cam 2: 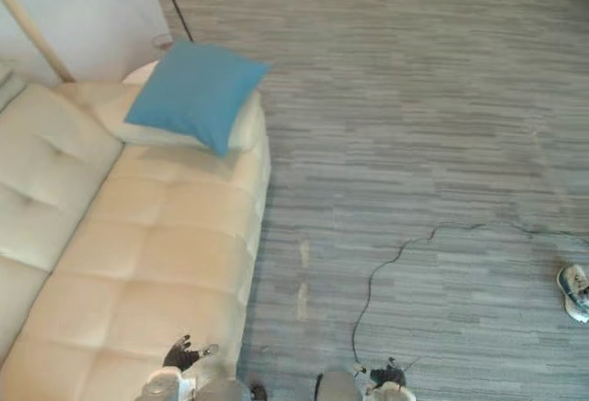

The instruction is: Pick up cushions and gather them together orderly.

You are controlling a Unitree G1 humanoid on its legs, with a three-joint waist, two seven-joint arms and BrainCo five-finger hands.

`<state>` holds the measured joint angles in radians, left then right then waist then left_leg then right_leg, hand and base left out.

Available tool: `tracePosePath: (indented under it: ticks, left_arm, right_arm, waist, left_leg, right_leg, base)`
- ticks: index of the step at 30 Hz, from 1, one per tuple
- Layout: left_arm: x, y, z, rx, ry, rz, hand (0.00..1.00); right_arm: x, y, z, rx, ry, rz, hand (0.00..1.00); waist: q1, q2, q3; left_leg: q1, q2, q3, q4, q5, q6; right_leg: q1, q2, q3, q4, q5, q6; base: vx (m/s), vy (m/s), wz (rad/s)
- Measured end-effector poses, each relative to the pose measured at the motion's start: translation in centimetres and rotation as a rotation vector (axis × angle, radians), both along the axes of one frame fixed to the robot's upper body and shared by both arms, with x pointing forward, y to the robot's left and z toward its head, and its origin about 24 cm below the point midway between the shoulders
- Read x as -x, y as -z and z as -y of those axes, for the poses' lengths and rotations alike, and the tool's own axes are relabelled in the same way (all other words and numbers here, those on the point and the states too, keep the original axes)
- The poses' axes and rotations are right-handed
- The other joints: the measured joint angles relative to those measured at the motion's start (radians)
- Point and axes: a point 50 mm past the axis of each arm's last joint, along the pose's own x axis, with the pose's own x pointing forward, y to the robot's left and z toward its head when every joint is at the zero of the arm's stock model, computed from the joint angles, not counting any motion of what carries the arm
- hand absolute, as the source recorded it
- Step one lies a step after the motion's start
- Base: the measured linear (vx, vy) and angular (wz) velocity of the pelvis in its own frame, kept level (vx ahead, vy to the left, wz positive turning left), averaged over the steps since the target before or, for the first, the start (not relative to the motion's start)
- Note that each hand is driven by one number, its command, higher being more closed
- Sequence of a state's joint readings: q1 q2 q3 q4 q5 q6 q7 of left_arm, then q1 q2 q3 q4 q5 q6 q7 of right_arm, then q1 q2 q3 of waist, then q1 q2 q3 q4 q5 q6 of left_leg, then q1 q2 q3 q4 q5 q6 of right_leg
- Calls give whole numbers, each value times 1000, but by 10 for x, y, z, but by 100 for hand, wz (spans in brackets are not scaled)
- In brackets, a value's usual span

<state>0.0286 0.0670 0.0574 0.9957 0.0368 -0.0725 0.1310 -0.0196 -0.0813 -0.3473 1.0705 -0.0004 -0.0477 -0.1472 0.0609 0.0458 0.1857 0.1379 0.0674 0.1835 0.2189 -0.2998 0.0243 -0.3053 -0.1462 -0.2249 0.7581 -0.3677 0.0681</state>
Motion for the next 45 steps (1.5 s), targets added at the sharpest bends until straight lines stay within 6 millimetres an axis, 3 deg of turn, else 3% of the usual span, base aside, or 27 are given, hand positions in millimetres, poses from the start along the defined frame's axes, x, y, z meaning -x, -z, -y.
tracePosePath:
  ticks: [2,3,4,5,7,8,9,11,13,16,19,20,22,24,25,26,27,28,30,32,34,36,38,39,40,43,45]
  left_arm:
    - [3,2,2,3,15,-16,0]
    - [6,3,0,-2,18,-24,0]
    - [9,5,4,9,7,-36,0]
    - [11,7,11,32,5,-48,0]
    - [12,8,19,53,-2,-53,0]
    - [9,8,20,60,-12,-45,0]
    - [9,8,20,61,-17,-45,0]
    - [4,5,17,56,-22,-17,0]
    - [-1,2,15,47,-14,6,0]
    - [-7,-1,17,42,10,26,0]
    - [-6,-1,18,46,14,26,0]
    - [-8,-1,17,44,17,28,0]
    - [-10,-3,9,26,20,32,0]
    - [-11,-3,8,25,22,34,0]
    - [-10,-3,8,30,22,33,0]
    - [-8,-2,8,31,28,24,0]
    - [-8,-1,7,29,36,19,0]
    - [-3,1,7,23,55,-5,0]
    - [1,2,7,23,55,-14,0]
    - [2,3,8,25,54,-18,0]
    - [-1,2,10,28,54,-11,0]
    - [-1,2,13,32,59,-9,0]
    - [4,3,10,26,55,-23,0]
    - [7,5,8,27,42,-33,0]
    - [9,6,15,43,33,-39,0]
    - [8,6,16,51,17,-34,0]
    - [5,5,15,51,5,-21,0]
  right_arm:
    - [-7,-4,1,9,-3,28,0]
    - [4,0,1,6,4,3,0]
    - [7,1,4,11,6,-11,0]
    - [10,0,12,32,11,-22,0]
    - [12,-1,16,41,12,-30,0]
    - [11,-1,17,42,12,-29,0]
    - [12,0,17,38,20,-32,0]
    - [20,3,15,32,30,-61,0]
    - [18,3,12,24,34,-51,0]
    - [15,2,11,10,78,-29,0]
    - [22,5,7,3,85,-50,0]
    - [19,6,1,-10,80,-46,0]
    - [12,6,-7,-31,67,-33,0]
    - [12,5,-6,-28,64,-30,0]
    - [11,5,-6,-28,60,-29,0]
    - [11,5,-7,-30,49,-29,0]
    - [12,6,-9,-31,41,-33,0]
    - [13,7,-10,-36,42,-37,0]
    - [16,6,-8,-31,50,-38,0]
    - [15,6,-4,-20,44,-38,0]
    - [8,3,-3,-17,36,-20,0]
    - [2,-1,2,1,26,12,0]
    - [12,2,2,0,32,-10,0]
    - [17,3,3,-1,36,-21,0]
    - [16,2,7,11,36,-19,0]
    - [14,1,7,10,37,-11,0]
    - [19,2,7,-1,63,-17,0]
  waist:
    - [-9,0,1]
    - [-10,-35,-13]
    - [-11,-31,-15]
    - [-13,8,-27]
    - [-22,30,-44]
    - [-21,50,-36]
    - [-23,58,-21]
    - [-13,48,-4]
    - [-10,26,2]
    - [-5,18,-4]
    - [13,22,-6]
    - [24,12,-8]
    - [21,-31,-12]
    - [27,-37,-12]
    - [38,-39,-16]
    - [36,-40,-20]
    - [33,-40,-22]
    - [9,-44,-23]
    - [1,-42,-22]
    - [-1,-31,-17]
    - [-5,-17,-12]
    - [-15,3,-12]
    - [-21,-27,-15]
    - [-22,-28,-10]
    - [-19,3,-21]
    - [-30,8,-25]
    - [-33,7,-23]
  left_leg:
    - [38,27,0,-21,1,-4]
    - [69,13,-14,-22,0,-43]
    - [85,25,-33,-9,-14,-66]
    - [76,63,-62,45,-13,-81]
    - [-50,95,-116,298,47,-144]
    - [-143,118,-150,488,127,-127]
    - [-208,143,-158,636,133,-100]
    - [-289,155,-119,774,63,-94]
    - [-332,122,-69,699,40,-87]
    - [-417,29,-33,298,58,-88]
    - [-392,-25,-50,-69,298,-102]
    - [-371,-37,-29,-91,342,-68]
    - [-383,-75,-24,-38,284,1]
    - [-385,-85,-6,59,208,26]
    - [-364,-85,12,98,144,27]
    - [-334,-94,9,106,113,26]
    - [-308,-103,-5,100,99,27]
    - [-236,-118,-36,74,85,34]
    - [-163,-124,-58,27,85,34]
    - [-77,-113,-78,-23,85,33]
    - [-38,-84,-112,-41,83,30]
    - [-19,-40,-151,-45,71,9]
    - [17,-37,-183,-40,32,-54]
    - [38,-33,-206,-37,8,-77]
    - [35,11,-227,-28,10,-85]
    - [-3,38,-275,84,23,-106]
    - [-135,67,-265,364,68,-172]
  right_leg:
    - [-66,6,3,-189,93,-1]
    - [-62,2,44,-347,282,-41]
    - [-63,10,46,-310,299,-128]
    - [-63,31,23,-266,274,-149]
    - [-36,57,10,-280,209,-171]
    - [5,77,0,-307,193,-184]
    - [55,98,-8,-336,184,-198]
    - [195,117,-16,-408,173,-214]
    - [265,103,-16,-459,173,-213]
    - [345,87,-15,-556,155,-180]
    - [421,99,-3,-623,128,-136]
    - [443,92,22,-643,117,-113]
    - [446,54,55,-638,114,-85]
    - [435,31,103,-534,104,-61]
    - [384,17,145,-371,87,-14]
    - [316,-1,163,-193,99,119]
    - [268,-10,170,-62,127,202]
    - [196,-18,147,139,125,195]
    - [166,-32,100,187,101,158]
    - [121,-51,4,105,52,59]
    - [71,-28,-23,-49,42,28]
    - [9,27,69,-309,132,26]
    - [23,34,192,-530,323,42]
    - [29,39,201,-503,400,15]
    - [24,58,186,-445,363,0]
    - [30,61,115,-352,243,-38]
    - [94,59,54,-351,194,-63]
  base:
    - [444,-245,-7]
    - [468,-269,8]
    - [493,-272,6]
    - [476,-289,5]
    - [461,-282,-1]
    - [454,-247,2]
    - [442,-225,4]
    - [457,-162,-9]
    - [351,-88,-11]
    - [313,0,-3]
    - [419,129,-2]
    - [534,171,-23]
    - [467,127,-7]
    - [444,171,-7]
    - [437,172,-28]
    - [354,131,-21]
    - [558,144,32]
    - [588,95,54]
    - [534,36,47]
    - [374,-37,32]
    - [412,-134,37]
    - [373,-197,66]
    - [411,-290,80]
    - [460,-377,64]
    - [359,-312,49]
    - [363,-366,65]
    - [276,-326,92]
